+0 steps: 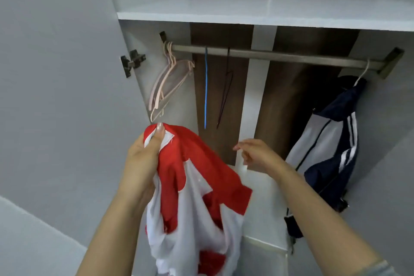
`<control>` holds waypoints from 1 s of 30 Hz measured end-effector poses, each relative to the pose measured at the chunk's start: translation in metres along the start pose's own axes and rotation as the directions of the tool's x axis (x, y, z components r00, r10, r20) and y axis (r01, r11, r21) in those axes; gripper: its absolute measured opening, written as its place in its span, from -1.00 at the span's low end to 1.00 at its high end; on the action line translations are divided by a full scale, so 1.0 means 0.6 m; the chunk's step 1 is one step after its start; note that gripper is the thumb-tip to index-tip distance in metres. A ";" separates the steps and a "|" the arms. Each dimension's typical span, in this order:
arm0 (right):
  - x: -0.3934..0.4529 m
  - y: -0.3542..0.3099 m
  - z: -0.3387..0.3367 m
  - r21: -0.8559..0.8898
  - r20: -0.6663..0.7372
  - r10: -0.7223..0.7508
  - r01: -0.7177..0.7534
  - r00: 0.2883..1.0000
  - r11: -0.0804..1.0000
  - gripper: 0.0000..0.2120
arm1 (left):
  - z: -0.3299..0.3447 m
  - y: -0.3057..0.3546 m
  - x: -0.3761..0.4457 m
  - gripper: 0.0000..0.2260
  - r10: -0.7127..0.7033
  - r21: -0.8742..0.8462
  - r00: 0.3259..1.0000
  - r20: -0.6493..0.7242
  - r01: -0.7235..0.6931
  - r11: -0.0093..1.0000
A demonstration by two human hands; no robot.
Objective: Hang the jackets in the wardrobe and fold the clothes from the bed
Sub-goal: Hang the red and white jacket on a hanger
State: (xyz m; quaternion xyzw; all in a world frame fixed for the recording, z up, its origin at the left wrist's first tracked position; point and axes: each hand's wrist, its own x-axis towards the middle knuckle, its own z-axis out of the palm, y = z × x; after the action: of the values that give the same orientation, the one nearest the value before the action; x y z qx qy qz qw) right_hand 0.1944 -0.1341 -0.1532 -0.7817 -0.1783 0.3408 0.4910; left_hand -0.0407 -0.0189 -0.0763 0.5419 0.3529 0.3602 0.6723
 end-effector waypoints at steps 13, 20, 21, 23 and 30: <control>0.314 -0.145 0.073 0.320 0.189 0.257 -0.307 0.948 0.896 -0.21 | 0.038 -0.019 0.169 -0.67 -0.119 -0.072 0.993 0.027 0.121 0.990; 0.334 -0.137 0.098 0.505 0.076 0.200 -0.210 0.977 0.837 -0.84 | 0.040 -0.017 0.221 -0.64 -0.120 -0.058 0.992 0.030 0.122 0.991; 0.329 -0.135 0.096 0.520 0.063 0.178 -0.184 0.982 0.834 -0.80 | 0.040 -0.018 0.225 -0.63 -0.123 -0.051 0.992 0.034 0.125 0.991; 0.311 -0.126 0.088 0.544 0.072 0.156 -0.170 0.985 0.821 -0.79 | 0.042 -0.021 0.231 -0.62 -0.137 -0.046 0.989 0.049 0.139 0.989; 0.245 -0.112 0.031 0.607 0.226 0.090 -0.212 0.970 0.766 -0.88 | 0.047 -0.022 0.235 -0.70 -0.112 0.066 0.974 0.195 0.101 0.993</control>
State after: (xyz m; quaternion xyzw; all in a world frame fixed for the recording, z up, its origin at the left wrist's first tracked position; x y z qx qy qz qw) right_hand 0.2883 -0.0013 -0.1513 -0.5506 -0.0353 0.4895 0.6753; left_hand 0.0541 0.0879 -0.0964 0.5739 0.3225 0.2578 0.7072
